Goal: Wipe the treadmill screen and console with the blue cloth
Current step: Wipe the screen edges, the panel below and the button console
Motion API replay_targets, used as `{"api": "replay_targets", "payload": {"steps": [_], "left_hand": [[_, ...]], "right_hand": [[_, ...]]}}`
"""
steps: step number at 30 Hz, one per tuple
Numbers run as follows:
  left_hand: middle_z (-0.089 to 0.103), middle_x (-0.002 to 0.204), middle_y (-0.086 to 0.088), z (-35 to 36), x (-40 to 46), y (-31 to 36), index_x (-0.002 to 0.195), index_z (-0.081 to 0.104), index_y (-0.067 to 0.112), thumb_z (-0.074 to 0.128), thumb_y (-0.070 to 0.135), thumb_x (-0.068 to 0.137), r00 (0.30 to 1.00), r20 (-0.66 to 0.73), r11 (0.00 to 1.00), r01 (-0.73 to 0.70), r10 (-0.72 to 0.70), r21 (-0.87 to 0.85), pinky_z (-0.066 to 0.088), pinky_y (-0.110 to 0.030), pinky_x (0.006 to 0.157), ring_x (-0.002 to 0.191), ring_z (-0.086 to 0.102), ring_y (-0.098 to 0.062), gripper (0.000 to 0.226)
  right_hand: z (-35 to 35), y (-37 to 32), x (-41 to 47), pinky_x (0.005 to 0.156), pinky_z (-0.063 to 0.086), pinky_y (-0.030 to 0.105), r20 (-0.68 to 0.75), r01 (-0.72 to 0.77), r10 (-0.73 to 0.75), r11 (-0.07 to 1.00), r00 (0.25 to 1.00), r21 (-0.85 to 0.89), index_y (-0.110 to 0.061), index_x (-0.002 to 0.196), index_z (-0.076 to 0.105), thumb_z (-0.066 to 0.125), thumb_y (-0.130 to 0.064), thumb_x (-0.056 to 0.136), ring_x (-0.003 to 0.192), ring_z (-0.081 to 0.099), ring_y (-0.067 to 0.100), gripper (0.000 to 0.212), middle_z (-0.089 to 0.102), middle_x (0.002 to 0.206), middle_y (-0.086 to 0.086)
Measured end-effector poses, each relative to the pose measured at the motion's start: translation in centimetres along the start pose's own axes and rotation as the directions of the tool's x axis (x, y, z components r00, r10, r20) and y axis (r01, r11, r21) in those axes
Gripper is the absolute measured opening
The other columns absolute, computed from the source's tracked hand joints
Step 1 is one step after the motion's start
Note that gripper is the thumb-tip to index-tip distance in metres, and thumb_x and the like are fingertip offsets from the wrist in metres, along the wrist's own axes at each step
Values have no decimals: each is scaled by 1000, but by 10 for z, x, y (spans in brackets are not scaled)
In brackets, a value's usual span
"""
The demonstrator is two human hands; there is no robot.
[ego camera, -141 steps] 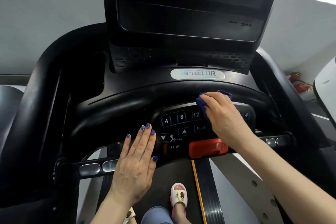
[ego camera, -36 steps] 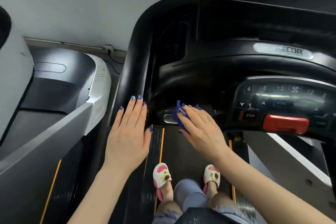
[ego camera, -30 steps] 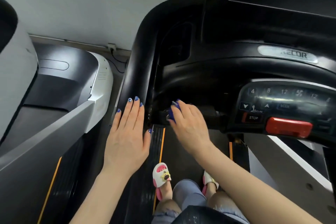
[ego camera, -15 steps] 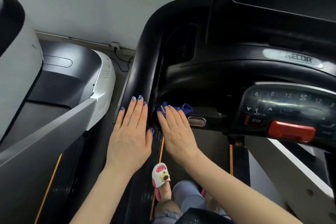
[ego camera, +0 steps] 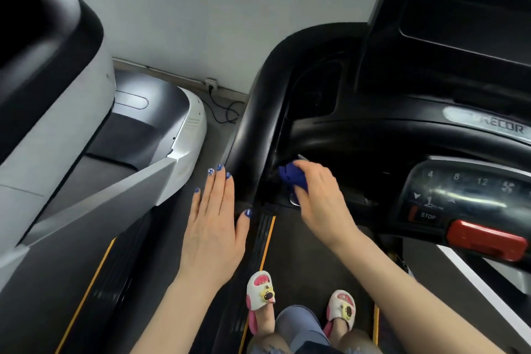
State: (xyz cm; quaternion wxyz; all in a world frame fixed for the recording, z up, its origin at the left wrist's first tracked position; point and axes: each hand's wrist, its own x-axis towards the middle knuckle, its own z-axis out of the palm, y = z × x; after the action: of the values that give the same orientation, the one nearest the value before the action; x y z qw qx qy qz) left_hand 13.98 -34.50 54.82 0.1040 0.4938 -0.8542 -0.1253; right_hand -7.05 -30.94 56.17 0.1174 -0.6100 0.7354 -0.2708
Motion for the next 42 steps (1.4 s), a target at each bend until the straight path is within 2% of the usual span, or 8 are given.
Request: {"api": "replay_targets", "payload": {"steps": [4,13,17,22,27,33,39,42], "left_hand": [[13,165,-8,-4,-5,-1,156,22,6,23,45,100,998,-4,998,66,-66,-10,13,-43,123,154,6,-18,68],[21,163,-13,3,-12,-7,154,28,2,30,44,98,993,-31,993,116,-117,-33,5,-38,123,154,13,-23,69],[24,162,-15,5,-12,-5,153,28,0,28,43,100,993,-43,993,112,-113,-25,13,-43,122,153,14,-25,69],[24,162,-14,6,-10,-4,154,27,2,26,45,100,991,-30,991,130,-131,-31,20,-46,120,152,16,-26,69],[27,161,-15,4,-11,-3,153,30,1,28,43,100,990,-22,990,138,-138,-13,21,-45,121,152,18,-26,68],[27,161,-13,4,-10,-6,153,26,3,30,44,99,992,-30,992,125,-126,-22,16,-41,123,152,17,-24,67],[17,164,-6,1,18,5,155,18,9,25,48,101,981,-43,978,184,-189,-102,7,-39,123,154,5,-16,67],[27,161,-12,2,41,12,153,28,3,26,43,101,971,-68,972,223,-228,-74,16,-43,121,153,15,-22,65]], "right_hand": [[-16,-40,35,100,42,35,-67,64,-52,979,996,193,-6,138,45,67,-7,87,113,50,21,55,56,126,11],[24,-59,51,119,16,40,275,417,-387,907,880,-60,-22,130,59,46,-43,93,143,32,19,44,40,153,1],[37,-47,85,117,28,43,373,512,-443,852,815,-106,-25,120,66,39,-39,95,133,46,17,39,52,143,-2],[46,-50,112,111,36,44,225,413,-378,901,898,-136,-17,107,72,45,-26,94,124,53,21,31,61,129,3],[24,-29,83,114,31,37,359,601,-562,799,745,5,-17,121,67,45,-24,94,130,50,20,35,57,135,4],[45,-46,133,115,24,37,277,467,-413,867,868,-173,-18,110,71,40,-29,93,121,54,20,37,62,126,2],[9,9,140,122,12,44,503,746,-628,664,593,-50,-22,138,52,46,-29,97,140,36,17,42,44,148,3],[25,-3,162,118,20,49,395,656,-562,739,727,-153,-18,125,62,40,-30,95,128,51,21,39,57,136,5]]}}
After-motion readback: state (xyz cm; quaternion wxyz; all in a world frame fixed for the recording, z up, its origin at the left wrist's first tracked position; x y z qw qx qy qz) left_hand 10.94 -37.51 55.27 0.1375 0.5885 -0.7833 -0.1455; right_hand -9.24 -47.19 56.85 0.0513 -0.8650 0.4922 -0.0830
